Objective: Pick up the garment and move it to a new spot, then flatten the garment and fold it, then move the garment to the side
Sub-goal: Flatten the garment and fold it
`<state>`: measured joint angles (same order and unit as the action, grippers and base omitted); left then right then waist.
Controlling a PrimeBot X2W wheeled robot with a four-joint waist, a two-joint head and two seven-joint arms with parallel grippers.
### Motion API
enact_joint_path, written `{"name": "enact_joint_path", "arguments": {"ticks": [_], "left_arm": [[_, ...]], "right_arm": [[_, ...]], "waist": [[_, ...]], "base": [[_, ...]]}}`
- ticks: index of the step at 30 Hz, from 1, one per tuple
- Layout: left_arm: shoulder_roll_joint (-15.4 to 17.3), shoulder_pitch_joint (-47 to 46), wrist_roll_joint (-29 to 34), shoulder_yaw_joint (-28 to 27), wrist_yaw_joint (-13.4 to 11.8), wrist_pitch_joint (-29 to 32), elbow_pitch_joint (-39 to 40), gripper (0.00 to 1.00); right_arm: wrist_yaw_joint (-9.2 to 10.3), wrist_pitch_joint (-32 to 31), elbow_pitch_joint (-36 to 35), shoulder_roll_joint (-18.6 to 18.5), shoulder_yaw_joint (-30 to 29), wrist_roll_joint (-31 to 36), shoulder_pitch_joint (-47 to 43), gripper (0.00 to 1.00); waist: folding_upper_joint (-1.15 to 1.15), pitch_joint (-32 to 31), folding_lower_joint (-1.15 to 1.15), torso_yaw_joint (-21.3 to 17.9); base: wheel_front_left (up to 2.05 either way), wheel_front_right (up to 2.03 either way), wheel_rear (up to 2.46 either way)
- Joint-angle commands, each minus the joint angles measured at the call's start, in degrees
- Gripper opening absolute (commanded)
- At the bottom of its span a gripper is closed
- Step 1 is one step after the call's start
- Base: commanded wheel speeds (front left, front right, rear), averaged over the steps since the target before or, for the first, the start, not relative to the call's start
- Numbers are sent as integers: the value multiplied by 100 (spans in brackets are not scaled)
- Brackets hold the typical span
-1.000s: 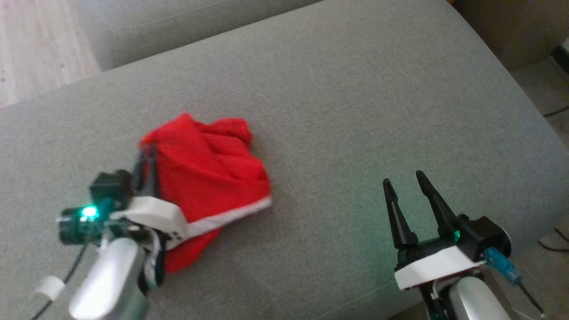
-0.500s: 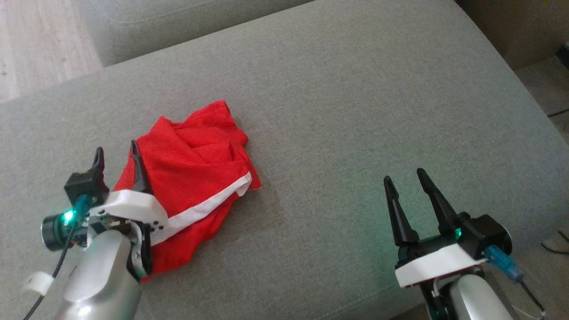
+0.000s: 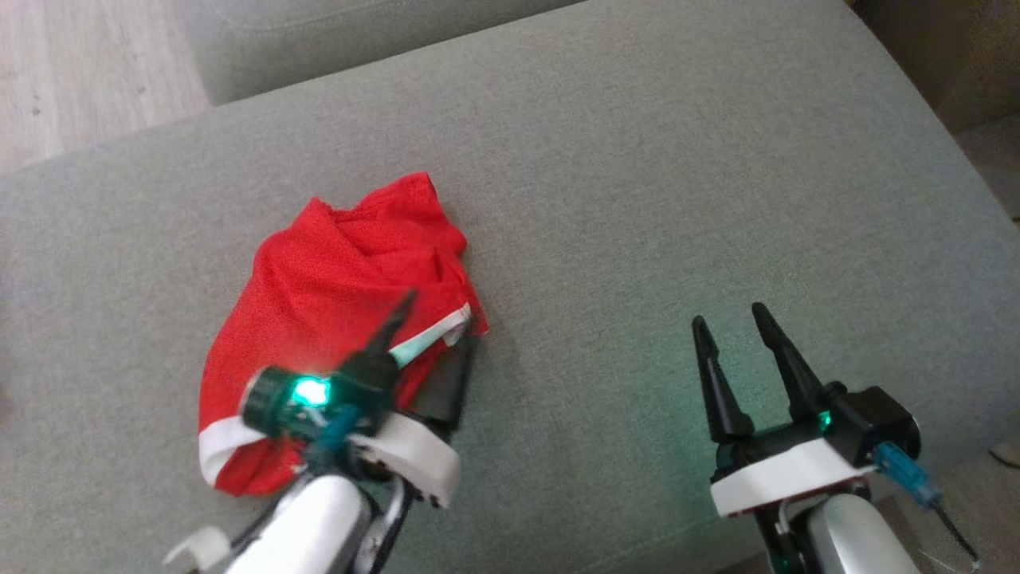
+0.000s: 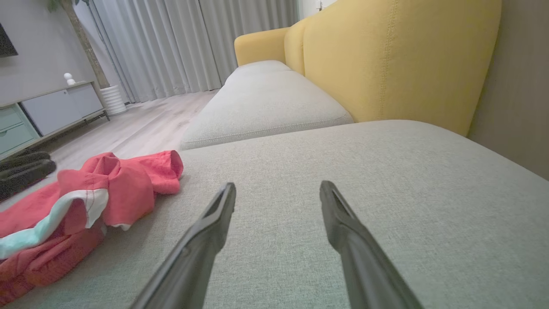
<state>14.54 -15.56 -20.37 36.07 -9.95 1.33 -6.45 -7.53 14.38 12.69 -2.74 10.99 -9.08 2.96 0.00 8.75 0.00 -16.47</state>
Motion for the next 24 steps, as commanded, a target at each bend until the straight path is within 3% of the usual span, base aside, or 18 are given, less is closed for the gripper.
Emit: {"name": "enact_joint_path", "arguments": {"ticks": [1,4,9,13,14,16,19,20,22,23,24], "left_arm": [[96,-408,228,44,97,207,190,100],[138,-566,453,275,180,385,137,100],[524,-925,1074,528,163,771,-183,100],[787,-975,1126,583,289,1076,-289,100],[848,-963,1116,605,339,1152,-280,94],[958,-945,1103,647,427,1283,-227,93],[1081,-936,1102,715,529,1444,-120,100],[1111,-942,1115,734,544,1484,-92,98],[1149,-966,1134,774,582,1560,-82,84],[1156,-985,1146,791,592,1578,-96,49],[1158,-1005,1150,809,611,1598,-127,35]], "right_arm": [[4,62,-215,-14,202,-52,234,100],[4,62,-215,-14,246,-64,268,100],[4,62,-212,-14,239,-107,272,100],[4,62,-203,-14,230,-128,224,100],[4,62,-199,-14,230,-131,213,100],[4,62,-194,-14,222,-139,195,100],[4,62,-192,-14,215,-146,186,100],[4,62,-193,-14,215,-148,191,100],[4,62,-200,-14,218,-150,205,100],[4,62,-204,-14,219,-150,211,100],[4,62,-207,-14,222,-150,217,100]], "waist": [[0,70,0,-36],[0,104,0,-69],[0,127,0,-179],[0,101,0,-226],[0,93,0,-231],[0,79,0,-233],[0,71,0,-222],[0,73,0,-218],[0,84,0,-209],[0,89,0,-204],[0,94,0,-202]], "base": [[0,0,0],[0,0,0],[0,0,0],[0,0,0],[0,0,0],[0,0,0],[0,0,0],[0,0,0],[0,0,0],[0,0,0],[0,0,0]]}}
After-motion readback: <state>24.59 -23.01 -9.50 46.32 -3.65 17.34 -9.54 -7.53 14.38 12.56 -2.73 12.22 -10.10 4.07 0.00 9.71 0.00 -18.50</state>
